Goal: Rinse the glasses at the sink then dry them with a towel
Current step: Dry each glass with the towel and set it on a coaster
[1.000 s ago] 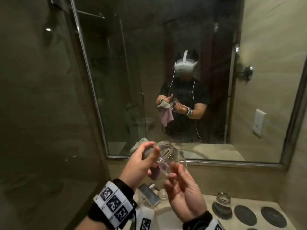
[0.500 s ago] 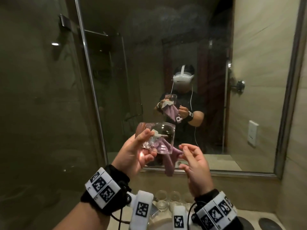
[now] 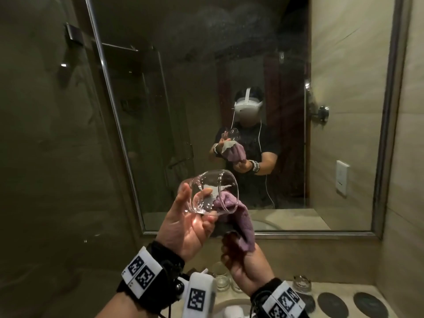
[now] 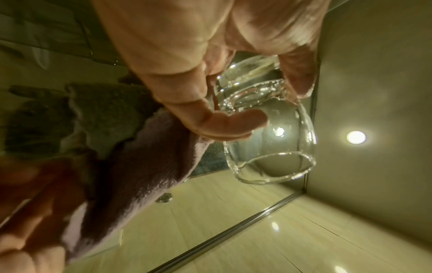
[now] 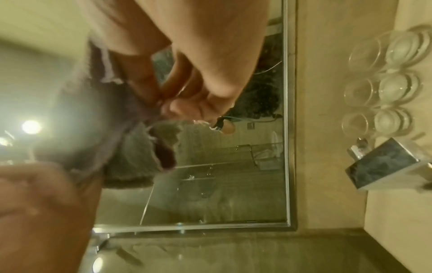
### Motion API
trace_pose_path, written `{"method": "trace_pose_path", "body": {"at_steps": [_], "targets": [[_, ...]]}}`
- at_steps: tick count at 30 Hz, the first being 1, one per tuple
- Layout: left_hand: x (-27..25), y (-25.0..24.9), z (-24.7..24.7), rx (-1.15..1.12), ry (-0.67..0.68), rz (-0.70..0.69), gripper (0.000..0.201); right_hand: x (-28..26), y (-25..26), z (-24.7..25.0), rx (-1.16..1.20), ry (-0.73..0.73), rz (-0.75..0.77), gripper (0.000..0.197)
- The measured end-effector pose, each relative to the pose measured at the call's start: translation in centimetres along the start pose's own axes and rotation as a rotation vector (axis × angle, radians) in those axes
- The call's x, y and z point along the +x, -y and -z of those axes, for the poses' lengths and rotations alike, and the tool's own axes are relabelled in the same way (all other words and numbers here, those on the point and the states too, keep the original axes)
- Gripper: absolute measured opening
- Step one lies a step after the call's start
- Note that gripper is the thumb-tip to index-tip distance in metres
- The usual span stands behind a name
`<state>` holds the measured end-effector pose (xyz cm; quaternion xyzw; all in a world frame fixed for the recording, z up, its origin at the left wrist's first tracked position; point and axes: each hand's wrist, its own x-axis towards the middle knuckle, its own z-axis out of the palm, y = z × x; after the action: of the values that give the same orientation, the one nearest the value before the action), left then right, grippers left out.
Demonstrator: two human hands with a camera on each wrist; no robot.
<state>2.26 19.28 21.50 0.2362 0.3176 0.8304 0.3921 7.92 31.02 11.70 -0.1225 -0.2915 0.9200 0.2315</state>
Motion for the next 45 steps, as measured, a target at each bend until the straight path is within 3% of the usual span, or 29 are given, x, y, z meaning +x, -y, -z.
{"method": "trace_pose_path", "body": {"at_steps": [3,6,8,11,13,15,16,18,22,24,26,28,30,33,36,39,40,41,43,45], "targets": [[0.1,0.1,0.2,0.024,-0.041,-0.017,0.097,0.4,0.3,0.5,0.109,-0.217,0.08,0.023],[0.1,0.2,0.5,0.039,-0.05,-0.004,0.093,-0.6,0.9,-0.1,0.21,-0.136,0.082,0.021],[0.1,0.2,0.6,0.068,-0.06,0.006,0.091,-0.7,0.8,-0.2,0.152,-0.08,0.107,0.026],[0.1,0.1,0.8,0.079,-0.09,0.025,0.101,-0.4,0.2,1.4,-0.349,-0.2,0.304,0.047],[0.1,0.0,0.9,0.081,-0.129,0.013,0.114,-0.9,-0.2,2.3,-0.981,-0.244,0.687,0.078],[0.2,-0.1,0.9,0.079,-0.128,0.022,0.115,-1.1,-0.7,2.8,-1.459,-0.069,0.996,0.097],[0.2,-0.1,0.8,0.074,-0.119,0.036,0.109,-1.0,-1.1,2.9,-1.557,0.004,1.023,0.101],[0.1,0.1,0.6,0.05,-0.1,0.082,0.098,-1.0,-1.7,2.7,-1.571,0.032,1.013,0.097],[0.0,1.1,0.6,0.035,-0.104,0.135,0.103,-0.9,-2.2,1.7,-1.508,-0.226,1.118,0.082],[-0.2,1.7,0.4,0.056,-0.112,0.162,0.086,-0.5,-2.3,1.5,-1.461,-0.315,1.155,0.072],[-0.4,2.1,0.3,0.094,-0.088,0.197,0.076,-0.1,-2.1,1.6,-1.419,-0.294,1.227,0.047],[-0.3,2.2,0.4,0.155,-0.078,0.196,0.092,0.1,-1.5,1.8,-1.301,-0.191,1.276,0.024],[-0.2,2.0,0.9,0.216,-0.091,0.178,0.109,-0.1,-0.7,1.9,-1.157,-0.107,1.168,0.015],[-0.1,1.7,1.7,0.252,-0.117,0.184,0.109,-0.1,0.0,2.0,-0.973,-0.061,0.815,0.021],[0.0,1.5,2.4,0.263,-0.141,0.211,0.1,-0.2,1.0,1.7,-0.523,-0.018,0.438,0.025],[0.1,1.8,2.9,0.228,-0.168,0.213,0.112,0.1,1.1,2.2,-0.124,0.031,0.02,0.011],[0.1,1.9,2.9,0.212,-0.163,0.222,0.114,0.0,1.0,2.1,-0.038,0.037,-0.088,0.021],[0.0,2.0,2.9,0.21,-0.144,0.24,0.112,0.1,0.7,2.1,0.001,0.031,-0.176,0.034],[-0.1,2.0,2.5,0.246,-0.095,0.297,0.101,-0.4,0.5,1.8,0.035,0.082,-0.262,0.029],[-0.2,1.9,2.3,0.274,-0.056,0.345,0.089,-1.1,0.4,1.6,0.109,0.241,-0.323,0.025]]}}
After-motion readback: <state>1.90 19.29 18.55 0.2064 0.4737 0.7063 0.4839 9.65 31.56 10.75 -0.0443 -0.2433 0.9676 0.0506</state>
